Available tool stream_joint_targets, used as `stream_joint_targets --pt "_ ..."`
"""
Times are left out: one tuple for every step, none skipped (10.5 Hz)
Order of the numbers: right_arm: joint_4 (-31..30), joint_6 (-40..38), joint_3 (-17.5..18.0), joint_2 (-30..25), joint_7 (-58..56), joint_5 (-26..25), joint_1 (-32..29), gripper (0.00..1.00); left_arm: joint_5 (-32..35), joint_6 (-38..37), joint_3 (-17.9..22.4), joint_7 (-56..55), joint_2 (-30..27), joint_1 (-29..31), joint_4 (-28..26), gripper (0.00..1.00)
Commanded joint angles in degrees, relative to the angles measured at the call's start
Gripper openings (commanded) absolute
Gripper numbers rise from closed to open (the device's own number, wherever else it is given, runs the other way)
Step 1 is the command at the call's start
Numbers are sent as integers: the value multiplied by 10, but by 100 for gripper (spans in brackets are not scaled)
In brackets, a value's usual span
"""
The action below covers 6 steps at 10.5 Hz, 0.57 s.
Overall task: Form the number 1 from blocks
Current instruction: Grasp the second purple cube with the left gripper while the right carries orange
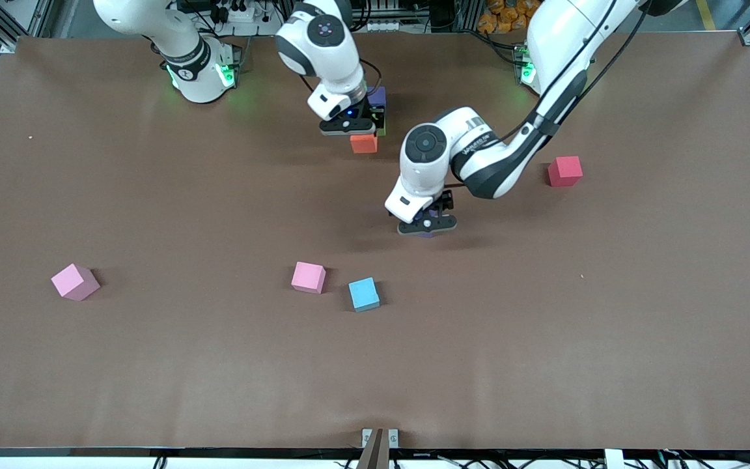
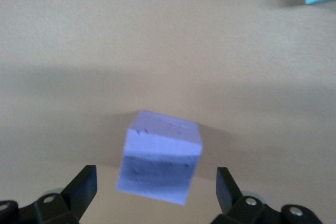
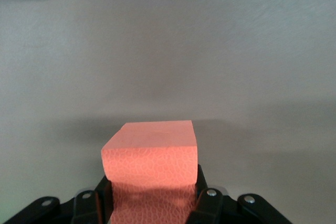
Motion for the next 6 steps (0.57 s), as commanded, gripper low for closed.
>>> stream_joint_targets --pt "49 -1 -5 49 19 -11 4 57 9 -5 -7 31 26 13 14 100" --pt "47 -1 -5 50 19 -12 10 57 9 -5 -7 35 29 14 15 100" --pt "45 -1 -4 52 19 -16 10 57 8 -4 -7 35 32 12 15 100" --pt "44 -1 -4 56 19 -16 13 57 3 -3 -7 35 33 12 16 100" --pt "43 -1 -4 57 19 -16 16 57 -1 -2 -7 35 33 10 24 100" --pt "39 -2 -4 59 19 -19 20 57 -6 -2 -7 34 33 9 28 100"
